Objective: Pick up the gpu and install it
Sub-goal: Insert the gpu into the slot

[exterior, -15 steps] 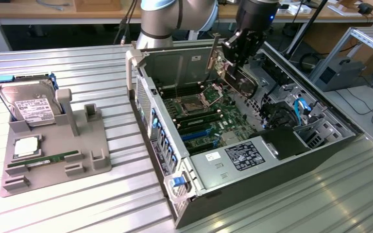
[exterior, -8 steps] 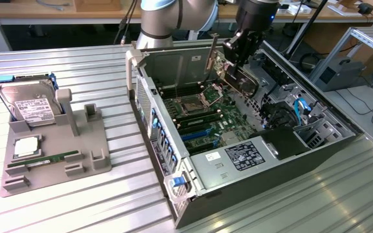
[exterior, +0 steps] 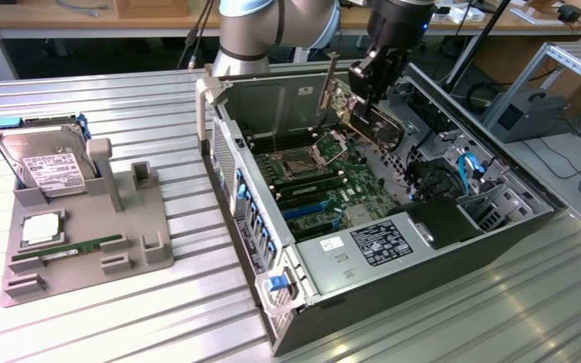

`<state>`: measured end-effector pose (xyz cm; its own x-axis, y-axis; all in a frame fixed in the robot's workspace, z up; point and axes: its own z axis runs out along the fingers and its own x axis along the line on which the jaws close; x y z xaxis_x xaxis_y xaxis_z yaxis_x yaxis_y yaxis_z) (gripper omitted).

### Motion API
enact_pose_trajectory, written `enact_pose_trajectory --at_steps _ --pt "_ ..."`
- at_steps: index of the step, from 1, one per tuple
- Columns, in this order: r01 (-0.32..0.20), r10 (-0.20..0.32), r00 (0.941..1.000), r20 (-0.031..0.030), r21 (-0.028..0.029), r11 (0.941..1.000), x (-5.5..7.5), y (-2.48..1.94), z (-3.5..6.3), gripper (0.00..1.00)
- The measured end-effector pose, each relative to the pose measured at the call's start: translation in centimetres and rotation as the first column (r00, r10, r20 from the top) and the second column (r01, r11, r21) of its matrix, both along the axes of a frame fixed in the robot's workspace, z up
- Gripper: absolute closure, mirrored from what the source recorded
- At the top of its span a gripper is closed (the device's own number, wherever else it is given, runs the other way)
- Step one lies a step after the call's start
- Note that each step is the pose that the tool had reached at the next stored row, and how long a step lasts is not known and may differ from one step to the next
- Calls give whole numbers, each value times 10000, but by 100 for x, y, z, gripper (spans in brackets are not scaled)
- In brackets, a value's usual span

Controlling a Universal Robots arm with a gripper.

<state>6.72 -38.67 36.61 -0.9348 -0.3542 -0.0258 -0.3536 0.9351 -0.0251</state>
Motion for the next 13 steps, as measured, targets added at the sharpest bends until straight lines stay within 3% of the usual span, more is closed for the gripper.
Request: enact_pose_trajectory --at_steps 13 --pt "-858 858 9963 0 1 9963 0 0 0 73"
